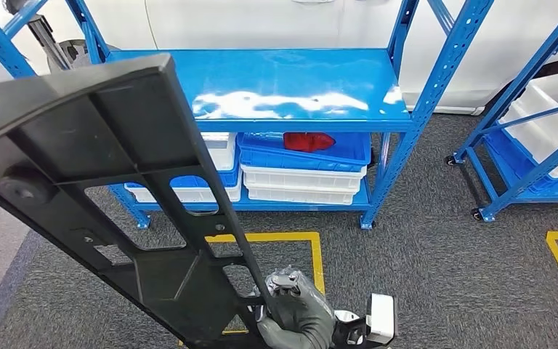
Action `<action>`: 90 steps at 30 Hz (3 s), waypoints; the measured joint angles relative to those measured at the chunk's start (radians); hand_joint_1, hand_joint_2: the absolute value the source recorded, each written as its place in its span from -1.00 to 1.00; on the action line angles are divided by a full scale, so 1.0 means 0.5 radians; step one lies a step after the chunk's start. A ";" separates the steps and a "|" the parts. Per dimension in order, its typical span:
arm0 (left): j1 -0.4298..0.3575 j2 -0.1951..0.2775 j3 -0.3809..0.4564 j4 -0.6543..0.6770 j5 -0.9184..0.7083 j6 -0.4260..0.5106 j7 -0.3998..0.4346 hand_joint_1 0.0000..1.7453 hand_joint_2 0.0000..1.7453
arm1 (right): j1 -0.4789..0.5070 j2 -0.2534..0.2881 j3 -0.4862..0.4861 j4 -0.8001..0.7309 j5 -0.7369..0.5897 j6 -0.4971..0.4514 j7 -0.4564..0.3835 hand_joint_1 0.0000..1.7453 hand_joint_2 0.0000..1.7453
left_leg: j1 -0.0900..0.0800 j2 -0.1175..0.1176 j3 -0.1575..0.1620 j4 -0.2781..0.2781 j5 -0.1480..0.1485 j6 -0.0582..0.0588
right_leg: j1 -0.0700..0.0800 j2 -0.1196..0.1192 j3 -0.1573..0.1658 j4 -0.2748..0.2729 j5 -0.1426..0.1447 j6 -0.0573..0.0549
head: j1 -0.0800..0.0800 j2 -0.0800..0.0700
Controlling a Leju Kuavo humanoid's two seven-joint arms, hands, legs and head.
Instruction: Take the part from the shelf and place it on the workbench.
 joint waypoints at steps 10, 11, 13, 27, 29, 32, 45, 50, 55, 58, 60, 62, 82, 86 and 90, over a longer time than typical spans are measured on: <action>0.026 -0.005 0.000 -0.003 -0.017 0.002 -0.002 -1.00 1.00 | -0.003 0.009 -0.007 0.010 -0.022 0.024 0.012 1.00 1.00 | -0.001 0.011 0.361 -0.583 0.032 0.109 | -0.009 0.012 -0.204 0.254 -0.067 0.108 | 0.000 0.000; 0.025 -0.005 0.000 -0.003 -0.017 0.002 -0.001 -1.00 1.00 | -0.002 0.010 -0.007 0.011 -0.023 0.024 0.012 1.00 1.00 | -0.001 0.014 0.337 -0.582 0.051 0.113 | -0.013 0.013 -0.252 0.385 -0.161 0.120 | 0.000 0.000; 0.023 -0.005 0.000 -0.004 -0.017 0.002 -0.001 -1.00 1.00 | -0.001 0.010 -0.008 0.016 -0.023 0.024 0.012 1.00 1.00 | -0.002 0.016 0.292 -0.578 0.084 0.113 | -0.021 0.013 -0.310 0.607 -0.286 0.135 | 0.000 0.000; 0.004 -0.004 -0.002 -0.005 -0.020 -0.002 0.004 -1.00 1.00 | -0.001 0.017 -0.018 0.032 -0.045 0.042 0.034 1.00 1.00 | -0.012 0.009 0.052 -0.185 -0.081 0.012 | -0.013 0.025 0.084 0.011 -0.076 0.010 | 0.000 0.000; 0.000 -0.003 -0.002 -0.005 -0.019 -0.001 0.003 -1.00 1.00 | 0.001 0.017 -0.018 0.043 -0.047 0.043 0.036 1.00 1.00 | -0.010 0.009 -0.017 -0.013 -0.132 0.002 | -0.009 0.044 0.068 0.016 -0.067 0.010 | -0.001 0.000; 0.006 -0.002 -0.002 -0.005 -0.020 0.000 0.002 -1.00 1.00 | 0.003 0.017 -0.019 0.053 -0.050 0.043 0.036 1.00 1.00 | 0.003 -0.028 0.130 -0.261 0.016 -0.004 | -0.011 0.096 0.052 0.039 -0.062 0.023 | -0.001 0.000; 0.027 -0.007 -0.004 -0.005 -0.026 -0.010 -0.003 -1.00 1.00 | 0.015 0.017 -0.024 0.053 -0.053 0.041 0.035 1.00 1.00 | 0.010 0.070 0.228 -0.537 0.107 0.101 | -0.019 0.024 -0.259 0.642 -0.313 0.131 | 0.000 0.000; 0.034 -0.009 -0.008 -0.005 -0.028 -0.011 -0.002 -1.00 1.00 | 0.014 0.017 -0.027 0.052 -0.053 0.041 0.035 1.00 1.00 | -0.004 0.139 0.239 -0.537 0.103 0.081 | 0.019 -0.099 0.033 0.091 -0.102 0.063 | 0.000 0.000; 0.037 -0.004 -0.009 -0.006 -0.026 -0.009 -0.005 -1.00 1.00 | 0.014 0.020 -0.029 0.048 -0.052 0.040 0.036 1.00 1.00 | -0.012 0.122 0.221 -0.477 0.044 0.029 | 0.001 -0.031 0.049 0.019 -0.062 0.016 | -0.001 0.000; 0.027 -0.005 -0.009 -0.007 -0.020 -0.003 -0.010 -1.00 1.00 | 0.014 0.027 -0.028 0.047 -0.051 0.035 0.038 1.00 1.00 | -0.010 0.033 0.054 -0.114 -0.136 0.011 | -0.003 0.020 0.051 0.008 -0.047 0.001 | -0.002 0.000; 0.022 -0.006 -0.009 -0.007 -0.019 0.000 -0.011 -1.00 1.00 | 0.019 0.028 -0.027 0.048 -0.050 0.028 0.040 1.00 1.00 | -0.008 0.023 -0.002 0.000 -0.140 0.004 | -0.001 0.067 0.052 0.013 -0.048 0.001 | -0.002 0.000; 0.022 -0.006 -0.009 -0.007 -0.020 0.002 -0.010 -1.00 1.00 | 0.020 0.028 -0.027 0.047 -0.050 0.020 0.039 1.00 1.00 | 0.002 0.003 0.083 -0.193 -0.004 0.001 | -0.004 0.122 0.055 0.024 -0.051 0.007 | -0.002 0.000; 0.051 -0.010 -0.009 -0.007 -0.014 -0.009 -0.002 -1.00 1.00 | 0.016 0.027 -0.028 0.059 -0.060 0.043 0.026 1.00 1.00 | 0.004 0.188 0.262 -0.571 0.109 0.041 | 0.006 -0.074 0.021 0.060 -0.084 0.059 | -0.001 0.000; 0.047 -0.005 -0.009 -0.009 -0.010 -0.009 -0.002 -1.00 1.00 | 0.012 0.030 -0.027 0.059 -0.063 0.043 0.021 1.00 1.00 | 0.007 0.109 0.218 -0.453 0.021 0.003 | -0.016 -0.004 0.035 0.025 -0.055 0.013 | -0.001 0.000; 0.024 -0.004 -0.009 -0.010 0.000 -0.016 -0.005 -1.00 1.00 | 0.009 0.033 -0.024 0.061 -0.063 0.044 0.019 1.00 1.00 | 0.009 0.021 -0.008 0.011 -0.161 -0.007 | -0.004 0.083 0.034 0.026 -0.051 -0.002 | -0.001 0.000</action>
